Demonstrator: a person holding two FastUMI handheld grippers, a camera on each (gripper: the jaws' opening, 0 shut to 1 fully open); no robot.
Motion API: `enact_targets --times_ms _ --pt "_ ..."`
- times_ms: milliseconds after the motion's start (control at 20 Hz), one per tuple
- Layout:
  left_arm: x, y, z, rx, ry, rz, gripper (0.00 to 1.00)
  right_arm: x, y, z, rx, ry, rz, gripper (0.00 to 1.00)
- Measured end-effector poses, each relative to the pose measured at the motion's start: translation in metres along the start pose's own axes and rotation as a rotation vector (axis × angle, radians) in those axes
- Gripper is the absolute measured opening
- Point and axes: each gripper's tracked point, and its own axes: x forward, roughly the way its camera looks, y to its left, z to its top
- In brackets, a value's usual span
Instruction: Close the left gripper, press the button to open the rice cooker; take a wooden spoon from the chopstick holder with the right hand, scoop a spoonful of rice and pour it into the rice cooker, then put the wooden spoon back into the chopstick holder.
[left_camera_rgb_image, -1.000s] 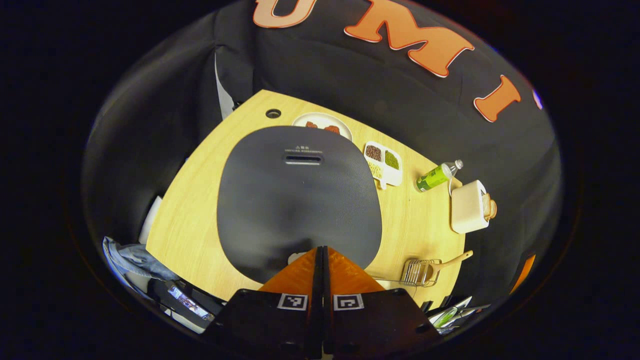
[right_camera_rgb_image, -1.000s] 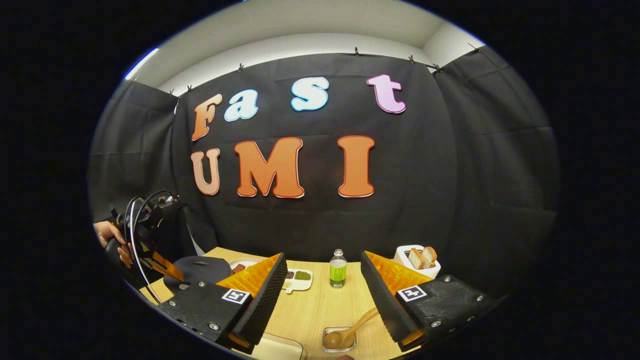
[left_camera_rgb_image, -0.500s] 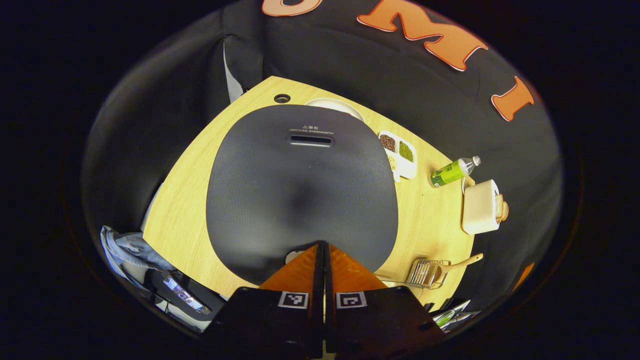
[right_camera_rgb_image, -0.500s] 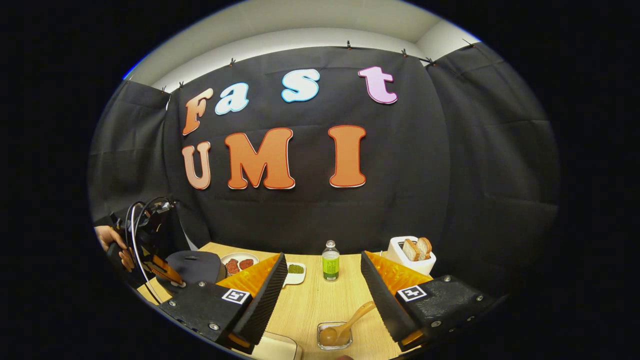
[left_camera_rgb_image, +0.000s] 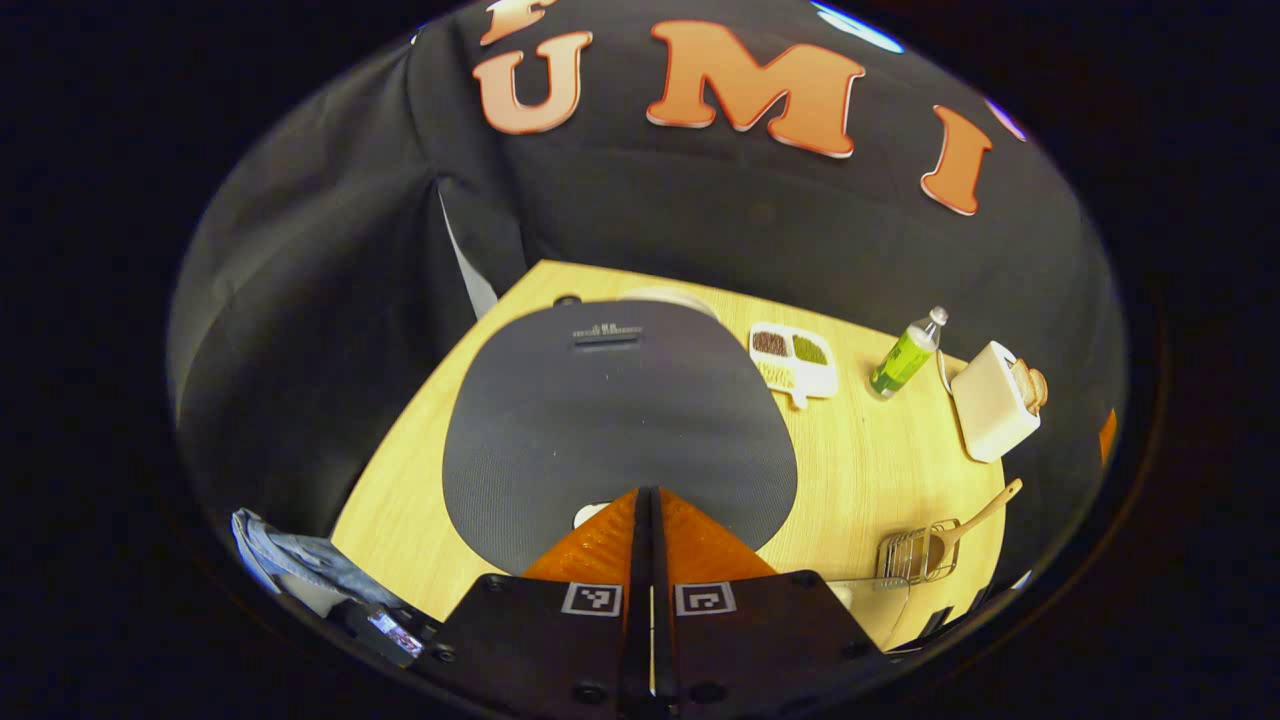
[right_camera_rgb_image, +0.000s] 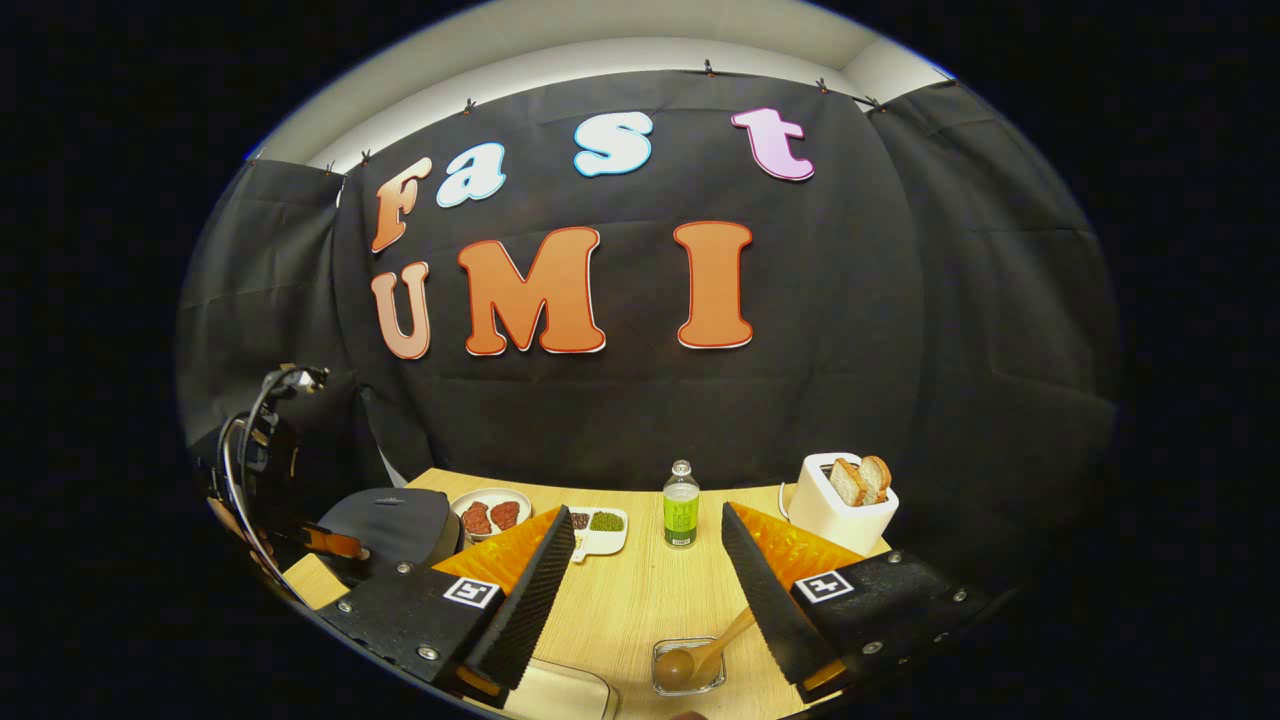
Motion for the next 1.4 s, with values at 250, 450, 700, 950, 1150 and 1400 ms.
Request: enact_targets --times_ms 250,450,700,950,1150,1400 --pt "-0.043 0.015 0.077 0.127 -0.371 0.123 0.07 0.003 -0.001 -0.008 0.003 0.021 -0.003 0.92" --pt "-0.077 0.003 0.109 0.134 -0.566 0.104 0.14 0.003 -0.007 -0.012 0.003 0.030 -0.014 0.92" --pt "-0.104 0.001 0.114 0.119 -0.637 0.065 0.64 0.004 -0.017 -0.018 -0.020 0.037 -0.038 0.92" --pt "-0.127 0.001 0.110 0.112 -0.680 0.042 0.84 0.002 -0.027 -0.030 -0.010 0.061 -0.049 0.92" --pt "-0.145 0.004 0.105 0.120 -0.718 0.049 0.94 0.003 -0.034 -0.043 0.006 0.095 -0.054 0.92" --pt "-0.171 0.007 0.095 0.142 -0.768 0.088 0.97 0.011 -0.050 -0.069 0.037 0.162 -0.067 0.92"
